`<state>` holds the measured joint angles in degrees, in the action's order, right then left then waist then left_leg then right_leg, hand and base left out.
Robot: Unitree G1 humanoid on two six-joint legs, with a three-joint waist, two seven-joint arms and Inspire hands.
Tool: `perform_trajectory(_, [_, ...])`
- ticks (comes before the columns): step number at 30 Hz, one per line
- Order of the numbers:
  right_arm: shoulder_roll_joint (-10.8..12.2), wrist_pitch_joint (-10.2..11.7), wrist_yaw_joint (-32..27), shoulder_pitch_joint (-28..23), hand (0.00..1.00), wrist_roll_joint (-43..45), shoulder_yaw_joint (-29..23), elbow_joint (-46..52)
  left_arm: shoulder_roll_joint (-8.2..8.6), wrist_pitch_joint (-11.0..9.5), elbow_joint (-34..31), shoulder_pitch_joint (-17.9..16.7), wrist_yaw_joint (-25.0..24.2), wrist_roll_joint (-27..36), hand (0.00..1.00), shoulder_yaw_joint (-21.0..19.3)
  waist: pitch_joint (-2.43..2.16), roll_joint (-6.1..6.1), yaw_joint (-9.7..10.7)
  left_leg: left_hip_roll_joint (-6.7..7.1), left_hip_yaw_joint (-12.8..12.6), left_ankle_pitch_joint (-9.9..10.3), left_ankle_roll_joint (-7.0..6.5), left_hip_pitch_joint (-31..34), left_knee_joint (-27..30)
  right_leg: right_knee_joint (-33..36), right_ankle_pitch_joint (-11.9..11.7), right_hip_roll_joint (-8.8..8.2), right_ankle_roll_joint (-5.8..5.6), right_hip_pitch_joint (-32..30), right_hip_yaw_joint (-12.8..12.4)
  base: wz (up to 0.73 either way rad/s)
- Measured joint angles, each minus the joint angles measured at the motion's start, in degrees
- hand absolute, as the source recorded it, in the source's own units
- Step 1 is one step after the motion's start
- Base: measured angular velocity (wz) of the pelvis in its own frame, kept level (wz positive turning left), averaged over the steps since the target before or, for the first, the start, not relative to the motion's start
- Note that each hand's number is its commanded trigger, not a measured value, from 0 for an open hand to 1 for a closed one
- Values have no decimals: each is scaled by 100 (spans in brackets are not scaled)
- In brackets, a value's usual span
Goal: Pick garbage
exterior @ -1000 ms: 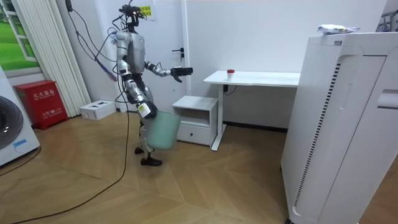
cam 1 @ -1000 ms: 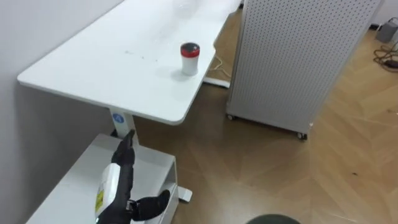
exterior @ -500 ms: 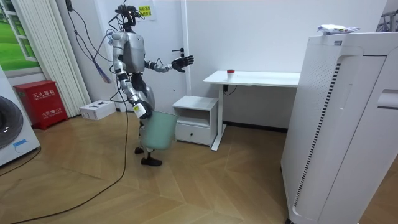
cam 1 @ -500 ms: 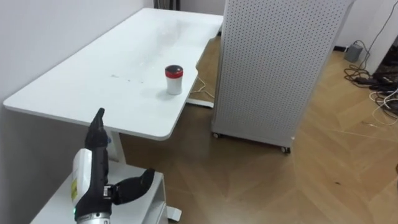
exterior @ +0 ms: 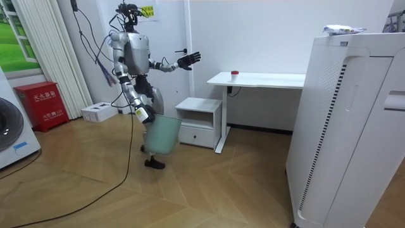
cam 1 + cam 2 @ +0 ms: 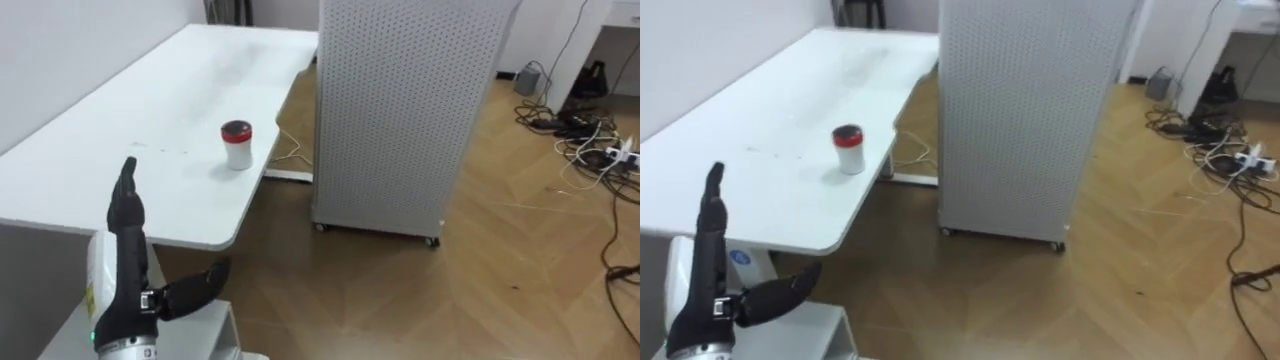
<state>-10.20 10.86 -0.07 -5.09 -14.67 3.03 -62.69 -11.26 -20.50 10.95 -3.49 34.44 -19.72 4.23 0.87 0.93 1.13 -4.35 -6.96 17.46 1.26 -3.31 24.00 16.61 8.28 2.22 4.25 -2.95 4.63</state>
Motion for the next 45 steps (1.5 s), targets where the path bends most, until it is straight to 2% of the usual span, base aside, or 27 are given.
perform_trajectory(1, [-15, -18, 2, 19, 100, 0, -9, 0, 1, 0, -41, -1, 4, 0, 0, 0, 4, -20, 9, 3, 148, -20, 7, 72, -190, 12, 4, 12, -3, -16, -10, -26])
perform_trajectory(2, [-28, -54, -2, 36, 100, 9, -20, -14, 13, -2, -128, -2, 11, -3, 0, 0, -12, -74, 11, -2, 353, -80, 51, 165, -510, 23, 15, 30, -20, -31, -46, -40])
perform_trajectory(3, [-33, -102, -1, 39, 100, 83, -22, -31, 27, -5, -191, -16, 71, -8, 0, 0, -47, -58, -19, 9, 409, -118, 22, 112, -569, 25, 31, 37, -48, -35, -120, -38])
perform_trajectory(4, [-32, -105, -2, 46, 100, 133, -27, -28, 22, -13, -227, -8, 105, -11, 0, -3, -68, -86, -2, 23, 404, -117, 18, 82, -621, 26, 34, 33, -56, -33, -132, -25])
perform_trajectory(5, [-31, -101, 15, 63, 100, 215, -34, -22, 22, -41, -325, -5, 155, -10, 0, -12, -64, -60, 29, 95, 397, -119, 9, 56, -704, 28, 34, 25, -73, -47, -127, -9])
perform_trajectory(6, [-31, -100, 20, 60, 100, 260, -49, -20, 21, -124, -374, -7, 166, -9, 0, -12, -70, -33, 46, 116, 396, -132, -13, 51, -753, 21, 35, 14, -83, -75, -140, -7])
perform_trajectory(8, [-30, -99, -3, 44, 100, 304, -50, -4, 18, -148, -404, -9, 164, -3, 0, -7, -71, -28, 61, 125, 387, -148, -37, 50, -724, 4, 32, 3, -95, -82, -150, -5])
perform_trajectory(12, [-6, -89, -108, -31, 100, 343, -77, 157, 12, -148, -404, -10, 154, -8, 0, -6, -47, -83, 100, 136, 374, -153, -46, -29, -797, -100, 29, 10, -121, -22, -215, -8])
perform_trajectory(16, [30, -82, -64, -35, 100, 404, -228, 302, 14, -149, -404, -10, 144, -15, 0, -66, -39, -150, 118, 159, 175, -180, -84, -224, -1005, -63, 67, 0, -162, -9, -288, -19])
perform_trajectory(21, [64, -81, -37, -44, 100, 401, -205, 291, 9, -150, -404, -3, 146, 2, 0, -234, -27, -133, 78, 178, -38, -186, -93, -402, -1139, -14, 78, -13, -179, -6, -286, -29])
perform_trajectory(24, [77, -82, -64, -43, 100, 384, -205, 278, 0, -150, -408, -2, 146, -2, 0, -233, -15, -85, 72, 193, -46, -185, -93, -405, -1153, -39, 82, -22, -190, -33, -290, -5])
perform_trajectory(27, [76, -87, -66, -46, 100, 395, -212, 275, -16, -150, -408, -3, 147, 5, 0, -248, -33, -58, 48, 192, -49, -193, -107, -421, -1189, -58, 77, -12, -194, -30, -292, 0])
perform_trajectory(34, [92, -87, -26, -46, 100, 449, -211, 282, -16, -150, -407, -3, 169, 5, 0, -369, -41, -43, 26, 184, -59, -195, -109, -437, -1215, -69, 78, 1, -194, -25, -286, 0])
perform_trajectory(39, [93, -93, 30, -45, 100, 373, -156, 322, -15, -149, -388, -78, 172, 222, 0, -393, -53, -3, -40, 150, -203, -196, -110, -542, -1221, -81, 72, 57, -182, -10, -271, -15])
perform_trajectory(41, [93, -97, 34, -49, 100, 361, -80, 352, -15, -149, -319, -78, 172, 229, 0, -400, -59, 8, -108, 98, -234, -193, -106, -535, -1177, -64, 72, 59, -163, -22, -209, -21])
perform_trajectory(42, [93, -103, 39, -54, 100, 379, -45, 385, -14, -149, -238, -79, 172, 229, 0, -406, -53, 21, -166, 84, -251, -181, -85, -520, -1067, -28, 81, 37, -138, -30, -86, -32])
perform_trajectory(43, [93, -105, 53, -66, 100, 427, -20, 442, -15, -147, -129, -79, 169, 230, 0, -428, -46, 42, -180, 79, -251, -165, -58, -494, -878, 33, 116, 5, -96, -29, 15, -34])
perform_trajectory(45, [91, -105, 80, -79, 100, 513, 23, 524, -15, -146, -36, -79, 152, 237, 0, -470, -40, 64, -204, 58, -245, -145, -23, -373, -445, 111, 174, -15, -48, -7, 33, -26])
